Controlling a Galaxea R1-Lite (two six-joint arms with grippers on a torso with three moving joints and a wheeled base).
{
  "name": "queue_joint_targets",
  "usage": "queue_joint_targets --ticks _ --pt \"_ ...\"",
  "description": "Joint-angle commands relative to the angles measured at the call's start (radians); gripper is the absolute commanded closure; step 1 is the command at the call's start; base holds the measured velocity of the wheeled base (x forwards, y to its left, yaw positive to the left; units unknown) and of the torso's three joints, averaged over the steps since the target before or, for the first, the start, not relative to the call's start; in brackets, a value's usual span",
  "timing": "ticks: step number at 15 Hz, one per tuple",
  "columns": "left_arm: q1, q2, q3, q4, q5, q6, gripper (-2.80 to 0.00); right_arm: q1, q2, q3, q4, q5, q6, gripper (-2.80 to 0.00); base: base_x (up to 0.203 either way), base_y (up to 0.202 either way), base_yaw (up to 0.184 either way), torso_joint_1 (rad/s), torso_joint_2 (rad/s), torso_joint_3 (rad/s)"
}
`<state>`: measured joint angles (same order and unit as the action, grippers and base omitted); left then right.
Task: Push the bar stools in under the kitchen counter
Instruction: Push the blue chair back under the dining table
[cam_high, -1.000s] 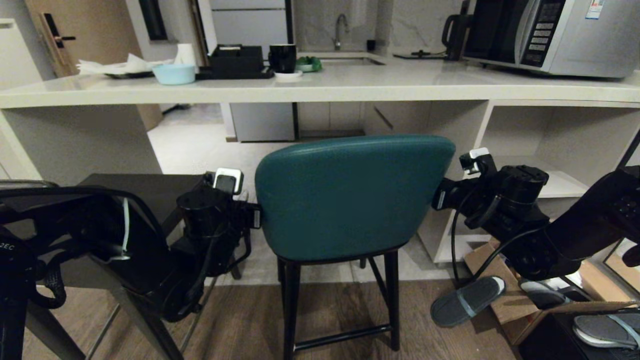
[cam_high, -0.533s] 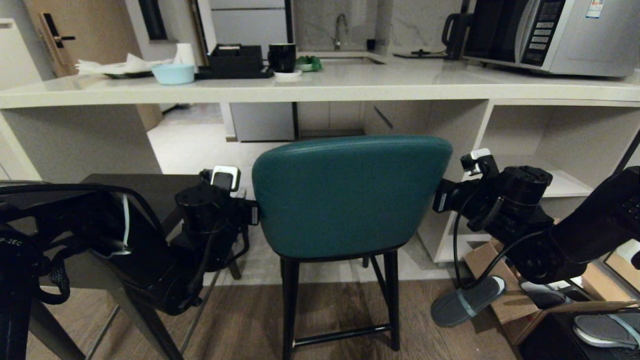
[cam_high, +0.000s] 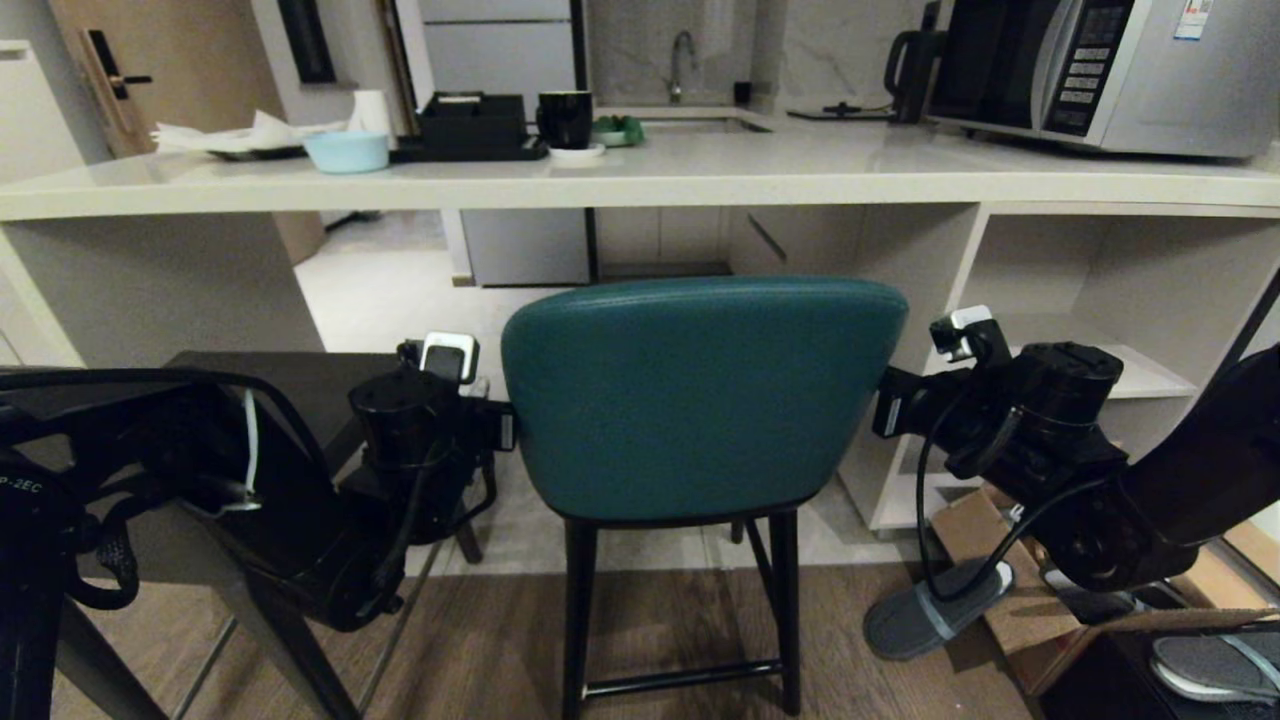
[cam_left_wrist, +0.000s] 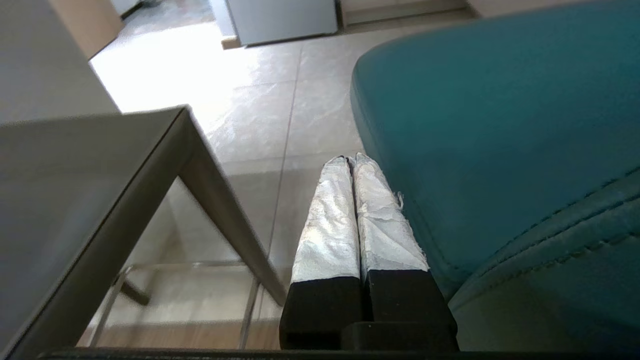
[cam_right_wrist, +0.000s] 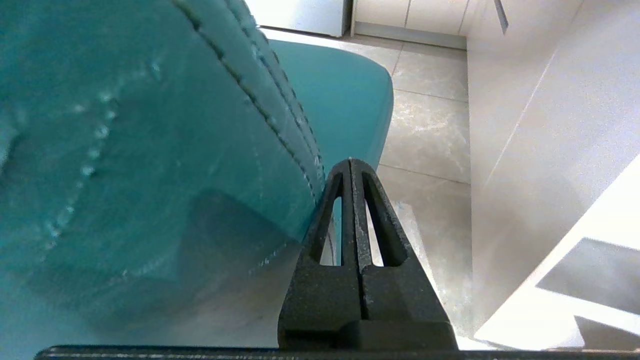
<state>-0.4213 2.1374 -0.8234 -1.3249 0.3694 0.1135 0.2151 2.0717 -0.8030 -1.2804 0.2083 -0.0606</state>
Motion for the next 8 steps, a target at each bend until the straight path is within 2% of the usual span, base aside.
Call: queue_joint_targets --ticks 1,8 --pt "0.008 0.016 -0.004 -0.005 0.006 0.004 0.0 0.009 -0.012 0.005 -0.013 0.005 -0.001 0.0 0.17 0.0 0.003 -0.003 0.0 0.006" --pt "0.01 0.025 -0.015 -0.005 0.006 0.005 0.0 0.018 -0.012 0.003 -0.013 0.005 -0.001 0.0 0.191 0.0 0.002 -0.001 0.01 0.003"
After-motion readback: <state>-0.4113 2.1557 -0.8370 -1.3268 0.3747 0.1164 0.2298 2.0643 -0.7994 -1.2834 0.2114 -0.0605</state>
